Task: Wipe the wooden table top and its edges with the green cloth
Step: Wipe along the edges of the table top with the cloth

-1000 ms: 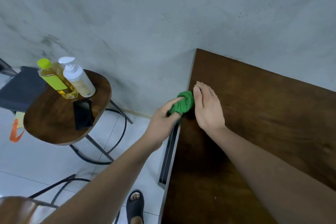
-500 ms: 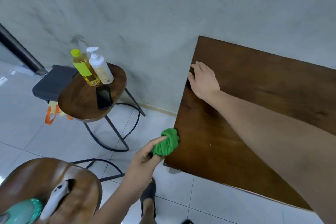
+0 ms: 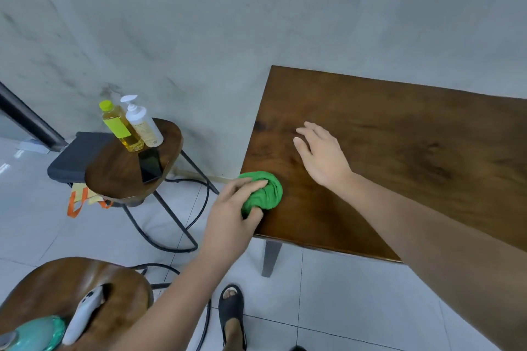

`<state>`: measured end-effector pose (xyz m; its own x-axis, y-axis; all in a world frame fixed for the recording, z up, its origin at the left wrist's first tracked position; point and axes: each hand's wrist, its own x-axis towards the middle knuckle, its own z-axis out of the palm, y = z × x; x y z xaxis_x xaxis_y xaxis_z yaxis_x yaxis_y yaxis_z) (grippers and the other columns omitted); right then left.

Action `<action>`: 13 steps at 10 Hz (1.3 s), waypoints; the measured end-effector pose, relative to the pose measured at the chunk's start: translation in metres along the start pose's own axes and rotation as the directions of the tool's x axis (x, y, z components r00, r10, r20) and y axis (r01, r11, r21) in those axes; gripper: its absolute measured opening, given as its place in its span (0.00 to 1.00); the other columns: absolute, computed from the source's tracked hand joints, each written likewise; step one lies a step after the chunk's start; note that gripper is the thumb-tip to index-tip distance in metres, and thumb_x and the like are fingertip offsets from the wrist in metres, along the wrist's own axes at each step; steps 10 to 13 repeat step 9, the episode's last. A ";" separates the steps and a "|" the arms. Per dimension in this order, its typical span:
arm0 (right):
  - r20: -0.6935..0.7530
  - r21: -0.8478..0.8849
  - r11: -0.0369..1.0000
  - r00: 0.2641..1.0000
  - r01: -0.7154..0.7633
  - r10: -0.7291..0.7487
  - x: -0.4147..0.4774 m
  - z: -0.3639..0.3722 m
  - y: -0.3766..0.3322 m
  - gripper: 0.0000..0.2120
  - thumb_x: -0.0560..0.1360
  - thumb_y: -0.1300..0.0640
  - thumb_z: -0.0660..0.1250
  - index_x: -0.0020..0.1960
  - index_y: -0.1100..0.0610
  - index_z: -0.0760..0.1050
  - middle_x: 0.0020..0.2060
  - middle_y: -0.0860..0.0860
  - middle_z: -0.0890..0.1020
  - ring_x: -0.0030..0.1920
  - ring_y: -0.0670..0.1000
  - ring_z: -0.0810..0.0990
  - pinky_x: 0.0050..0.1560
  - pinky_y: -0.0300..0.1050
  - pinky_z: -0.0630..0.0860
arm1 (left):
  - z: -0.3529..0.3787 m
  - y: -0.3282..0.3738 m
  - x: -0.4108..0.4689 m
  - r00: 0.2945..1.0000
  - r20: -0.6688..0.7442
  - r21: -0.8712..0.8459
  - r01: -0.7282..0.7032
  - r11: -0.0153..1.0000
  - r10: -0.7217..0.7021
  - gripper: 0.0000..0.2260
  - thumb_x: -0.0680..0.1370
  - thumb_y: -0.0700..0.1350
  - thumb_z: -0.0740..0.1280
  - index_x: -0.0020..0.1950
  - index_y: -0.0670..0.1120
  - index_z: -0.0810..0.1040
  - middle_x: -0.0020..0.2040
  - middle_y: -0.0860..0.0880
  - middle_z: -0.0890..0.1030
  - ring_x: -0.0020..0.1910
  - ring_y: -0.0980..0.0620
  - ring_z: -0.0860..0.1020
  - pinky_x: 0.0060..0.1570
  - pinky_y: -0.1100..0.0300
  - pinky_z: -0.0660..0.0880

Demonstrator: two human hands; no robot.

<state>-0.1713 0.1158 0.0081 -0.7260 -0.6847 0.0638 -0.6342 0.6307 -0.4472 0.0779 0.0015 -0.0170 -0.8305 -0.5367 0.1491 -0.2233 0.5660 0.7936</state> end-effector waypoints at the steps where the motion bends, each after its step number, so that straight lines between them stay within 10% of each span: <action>1: -0.019 0.012 0.998 0.998 -0.065 0.065 -0.038 -0.010 0.024 0.24 0.92 0.43 0.53 0.83 0.51 0.72 0.85 0.52 0.68 0.86 0.54 0.62 0.87 0.55 0.55 | 0.038 0.014 0.013 1.000 0.009 0.125 -0.012 0.992 0.011 0.25 0.80 0.41 0.74 0.76 0.56 0.81 0.73 0.52 0.77 0.70 0.51 0.75 0.72 0.57 0.73; 6: -0.051 -0.213 0.970 0.993 -0.114 0.105 -0.140 0.004 0.108 0.32 0.90 0.38 0.44 0.88 0.51 0.62 0.88 0.52 0.62 0.88 0.53 0.57 0.89 0.55 0.51 | 0.081 0.048 0.041 0.963 0.163 0.508 -0.269 0.818 0.216 0.28 0.82 0.73 0.57 0.77 0.63 0.79 0.65 0.57 0.78 0.70 0.50 0.72 0.68 0.46 0.67; 8: -0.058 -0.222 0.968 0.993 -0.115 0.105 -0.141 0.004 0.107 0.30 0.90 0.38 0.47 0.89 0.48 0.61 0.89 0.50 0.59 0.89 0.51 0.54 0.89 0.52 0.49 | 0.065 0.015 0.051 0.966 0.254 0.572 -0.198 0.796 0.058 0.39 0.81 0.77 0.39 0.88 0.63 0.61 0.89 0.53 0.58 0.89 0.50 0.52 0.86 0.45 0.50; 13: -0.045 -0.216 0.967 0.990 -0.138 0.132 -0.145 0.001 0.100 0.32 0.89 0.37 0.43 0.89 0.46 0.60 0.89 0.47 0.58 0.89 0.49 0.53 0.89 0.51 0.49 | 0.064 0.017 0.047 0.958 0.285 0.584 -0.194 0.788 0.024 0.44 0.78 0.78 0.31 0.88 0.63 0.58 0.90 0.55 0.53 0.89 0.53 0.47 0.87 0.48 0.44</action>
